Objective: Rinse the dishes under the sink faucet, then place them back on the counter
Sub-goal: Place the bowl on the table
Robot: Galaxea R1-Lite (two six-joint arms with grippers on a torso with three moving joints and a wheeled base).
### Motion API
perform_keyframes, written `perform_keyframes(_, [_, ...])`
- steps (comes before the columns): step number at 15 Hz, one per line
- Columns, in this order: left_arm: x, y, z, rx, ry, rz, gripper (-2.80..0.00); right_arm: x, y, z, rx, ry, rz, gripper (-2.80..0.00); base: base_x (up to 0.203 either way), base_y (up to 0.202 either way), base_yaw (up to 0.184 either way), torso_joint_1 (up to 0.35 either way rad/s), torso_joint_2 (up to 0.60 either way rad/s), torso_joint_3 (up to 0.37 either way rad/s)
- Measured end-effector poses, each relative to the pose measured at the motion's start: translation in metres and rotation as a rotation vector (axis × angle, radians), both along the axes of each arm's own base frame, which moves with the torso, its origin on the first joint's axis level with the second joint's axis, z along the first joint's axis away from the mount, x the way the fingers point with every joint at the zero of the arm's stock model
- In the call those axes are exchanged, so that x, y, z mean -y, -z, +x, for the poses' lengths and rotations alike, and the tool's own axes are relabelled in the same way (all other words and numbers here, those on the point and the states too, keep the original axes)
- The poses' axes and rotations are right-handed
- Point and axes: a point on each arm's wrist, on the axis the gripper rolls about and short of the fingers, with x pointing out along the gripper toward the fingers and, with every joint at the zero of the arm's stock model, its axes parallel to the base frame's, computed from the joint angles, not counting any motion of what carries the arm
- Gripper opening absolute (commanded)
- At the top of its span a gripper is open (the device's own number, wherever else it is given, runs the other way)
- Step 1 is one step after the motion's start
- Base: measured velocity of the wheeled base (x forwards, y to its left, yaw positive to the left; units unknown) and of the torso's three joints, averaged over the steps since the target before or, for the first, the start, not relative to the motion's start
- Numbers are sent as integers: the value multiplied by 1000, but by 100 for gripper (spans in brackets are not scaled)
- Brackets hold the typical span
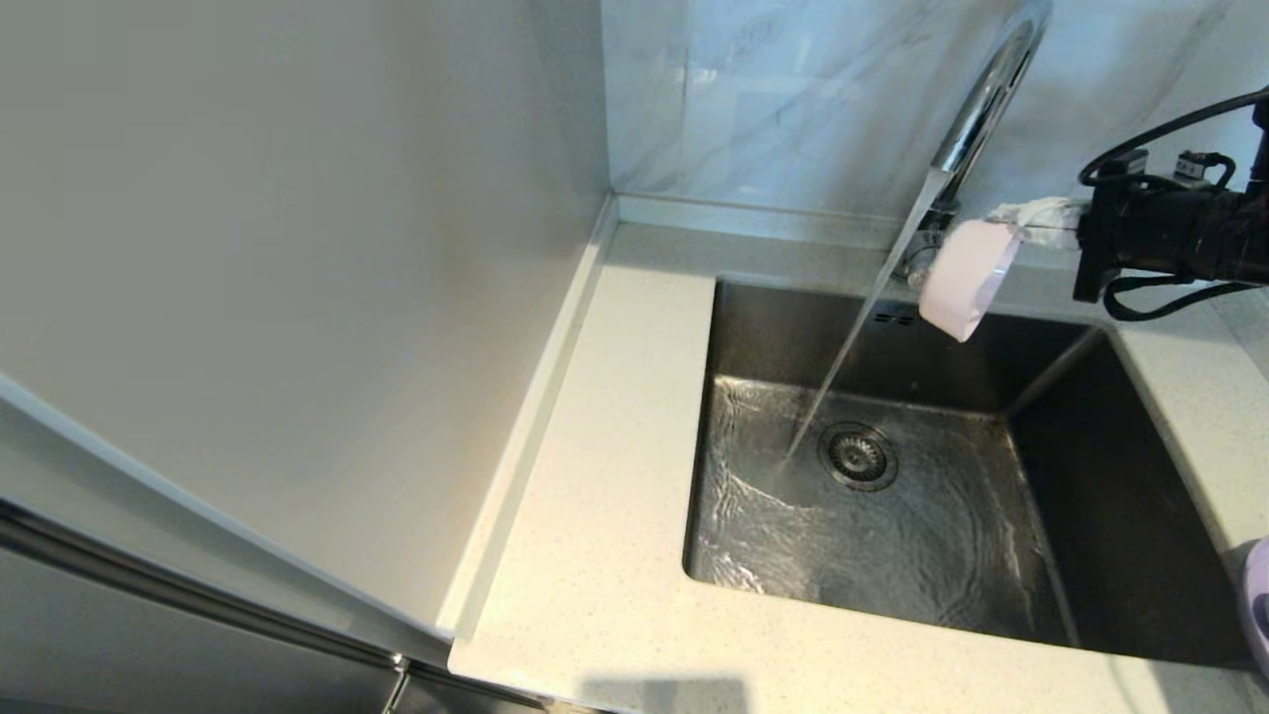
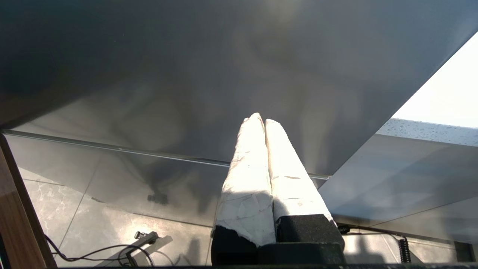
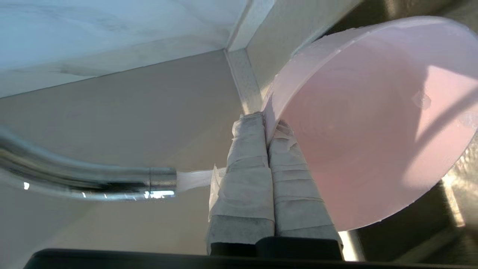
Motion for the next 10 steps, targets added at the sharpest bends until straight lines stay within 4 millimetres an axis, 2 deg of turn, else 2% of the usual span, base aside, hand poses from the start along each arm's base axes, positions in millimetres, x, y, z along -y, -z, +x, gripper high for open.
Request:
perform_keyframes(3, [0,0,0,0,0,0,-280,18,4,-24,22,-15,-60,-280,0,0,0,0,0,0])
perform_keyframes(5, [0,0,0,0,0,0,-280,22,13,-49,46,-55,-139,-280,0,0,0,0,0,0])
perform_keyframes(10, [0,0,0,0,0,0,-280,10,48,-126,179,-186,-559,-280,0,0,0,0,0,0])
